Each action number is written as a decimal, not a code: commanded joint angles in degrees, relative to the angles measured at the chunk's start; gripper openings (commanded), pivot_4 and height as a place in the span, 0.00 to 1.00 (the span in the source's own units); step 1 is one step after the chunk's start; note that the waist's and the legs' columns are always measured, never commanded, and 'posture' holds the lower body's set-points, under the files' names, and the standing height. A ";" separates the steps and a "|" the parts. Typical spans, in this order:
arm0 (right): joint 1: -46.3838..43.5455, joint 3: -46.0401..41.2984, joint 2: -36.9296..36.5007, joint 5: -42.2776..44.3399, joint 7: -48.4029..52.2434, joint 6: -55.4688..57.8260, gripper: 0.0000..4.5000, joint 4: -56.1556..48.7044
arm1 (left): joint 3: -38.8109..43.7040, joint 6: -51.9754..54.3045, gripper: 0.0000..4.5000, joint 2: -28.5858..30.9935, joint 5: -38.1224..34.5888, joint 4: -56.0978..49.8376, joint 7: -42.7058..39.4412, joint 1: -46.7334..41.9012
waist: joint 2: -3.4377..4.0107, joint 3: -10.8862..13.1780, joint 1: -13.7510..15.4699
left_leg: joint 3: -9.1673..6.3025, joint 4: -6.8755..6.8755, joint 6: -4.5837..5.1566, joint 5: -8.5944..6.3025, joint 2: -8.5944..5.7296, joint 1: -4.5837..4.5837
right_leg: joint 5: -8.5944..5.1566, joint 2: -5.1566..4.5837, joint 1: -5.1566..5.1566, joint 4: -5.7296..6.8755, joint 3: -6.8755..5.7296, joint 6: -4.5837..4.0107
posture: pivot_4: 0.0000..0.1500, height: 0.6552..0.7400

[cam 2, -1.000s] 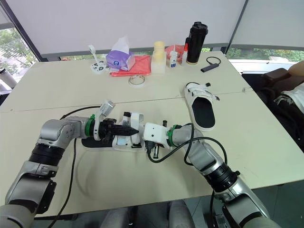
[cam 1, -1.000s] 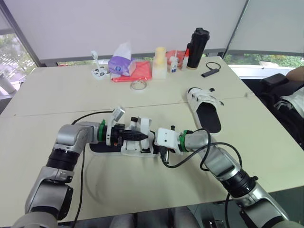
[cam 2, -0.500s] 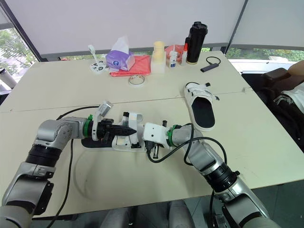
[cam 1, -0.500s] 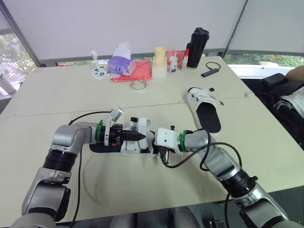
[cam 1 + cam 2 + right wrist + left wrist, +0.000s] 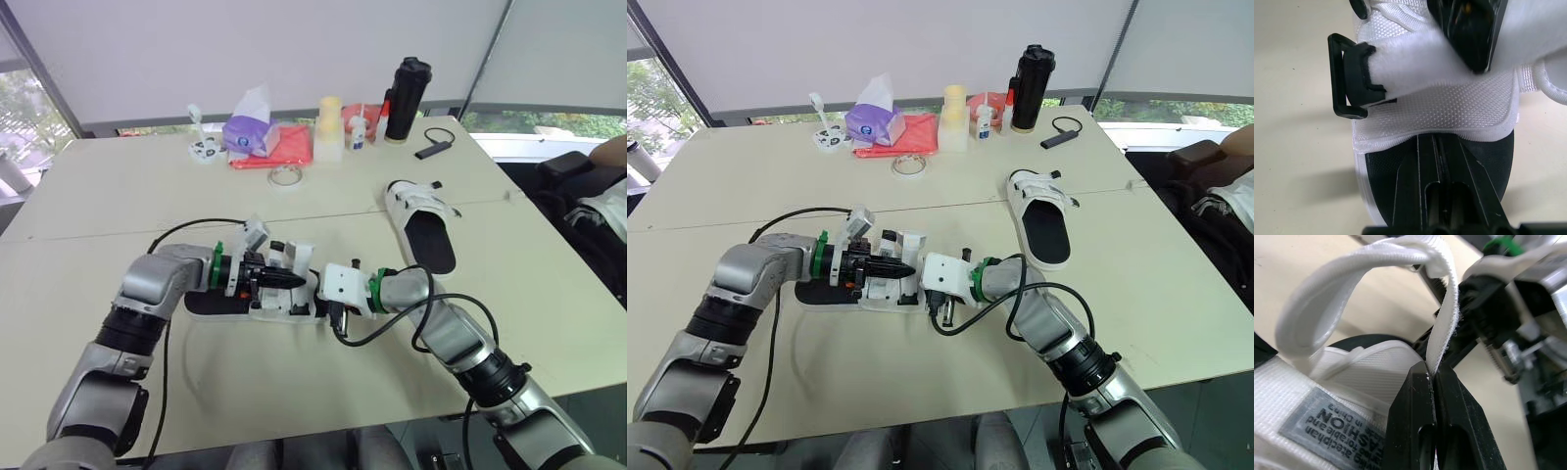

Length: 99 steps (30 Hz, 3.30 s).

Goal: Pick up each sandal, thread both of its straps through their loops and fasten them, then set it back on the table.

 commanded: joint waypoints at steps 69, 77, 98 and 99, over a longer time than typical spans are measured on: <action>0.86 2.12 0.25 -0.96 0.50 0.35 0.00 2.25 | 3.85 -18.71 0.00 -1.73 -1.41 -9.76 -5.01 8.21 | 0.00 0.00 0.16 | 0.00 -0.03 0.00 0.00 0.00 0.00 | -0.02 -0.03 0.00 -0.06 0.00 -0.05 | 1.00 1.00; 0.85 2.01 0.42 -0.86 0.46 0.38 0.00 2.35 | 1.49 -23.49 0.00 0.37 3.12 -8.93 -5.47 11.22 | 0.00 0.00 0.03 | -0.01 -0.07 -0.01 -0.01 0.00 -0.01 | -0.03 -0.03 -0.01 -0.07 0.01 -0.06 | 1.00 1.00; 0.65 1.83 0.21 -0.90 0.52 0.24 0.00 2.54 | -0.17 -29.59 0.00 0.96 5.55 -6.65 -8.12 12.90 | 0.02 0.00 0.04 | -0.01 -0.10 -0.01 -0.01 0.01 0.00 | -0.02 -0.04 -0.02 -0.09 0.00 -0.08 | 1.00 1.00; 0.62 1.84 0.22 -0.92 0.50 0.22 0.00 2.57 | -0.24 -28.52 0.00 1.41 5.29 -6.89 -8.62 12.89 | 0.02 0.00 0.02 | -0.01 -0.10 -0.01 -0.01 0.01 0.00 | -0.02 -0.04 -0.02 -0.09 0.00 -0.08 | 1.00 1.00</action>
